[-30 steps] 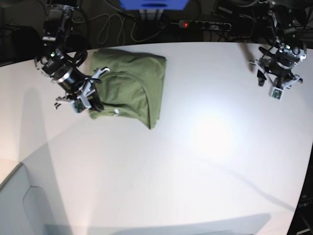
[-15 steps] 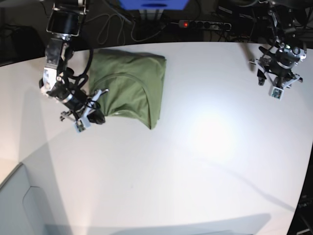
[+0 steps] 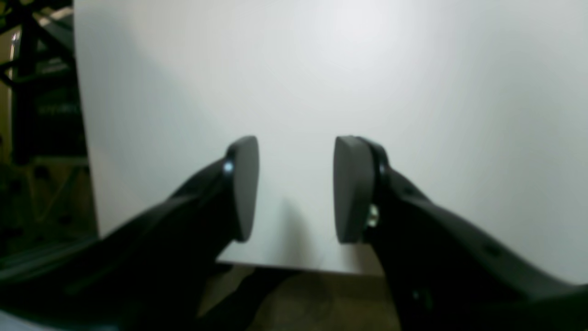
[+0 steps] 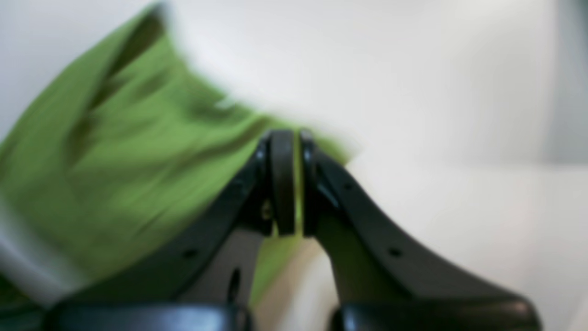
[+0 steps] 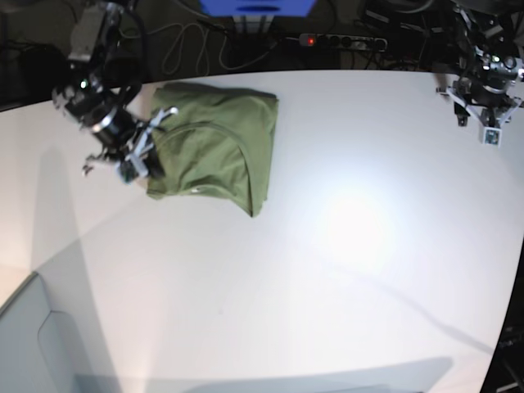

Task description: Fold the T-shirt properly

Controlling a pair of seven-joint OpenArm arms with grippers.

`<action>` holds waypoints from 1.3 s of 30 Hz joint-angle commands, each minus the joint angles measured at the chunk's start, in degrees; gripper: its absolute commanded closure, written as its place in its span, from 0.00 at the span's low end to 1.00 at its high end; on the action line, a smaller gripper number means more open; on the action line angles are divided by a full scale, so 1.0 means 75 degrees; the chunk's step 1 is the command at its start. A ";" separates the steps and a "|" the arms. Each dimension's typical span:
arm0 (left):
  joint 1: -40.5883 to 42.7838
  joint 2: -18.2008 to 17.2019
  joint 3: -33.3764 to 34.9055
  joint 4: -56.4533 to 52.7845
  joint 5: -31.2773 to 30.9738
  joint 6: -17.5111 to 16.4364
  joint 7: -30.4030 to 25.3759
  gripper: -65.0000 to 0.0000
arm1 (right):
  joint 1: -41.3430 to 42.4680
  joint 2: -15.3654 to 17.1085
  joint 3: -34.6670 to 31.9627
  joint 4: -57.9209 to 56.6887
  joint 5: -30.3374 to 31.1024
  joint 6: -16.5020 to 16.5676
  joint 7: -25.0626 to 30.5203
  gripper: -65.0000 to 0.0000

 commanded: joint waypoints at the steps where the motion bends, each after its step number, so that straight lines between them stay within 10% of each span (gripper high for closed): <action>1: 0.0000 -0.0065 -0.0049 0.0133 -0.0079 0.0030 -0.0142 0.61 | -0.0295 -0.0089 0.0003 0.0364 0.0185 0.0075 0.0297 1.00; 9: 0.0000 0.0216 -0.0037 0.0145 -0.0079 0.0030 -0.0142 0.61 | -0.1467 -0.0464 0.0027 0.0188 0.0138 0.0075 0.0321 1.00; 39: 0.1758 0.1728 -0.0529 0.1176 -0.0079 0.0030 -0.0189 0.61 | -0.0846 0.0509 0.0812 -0.0972 0.0279 0.0075 0.1083 1.00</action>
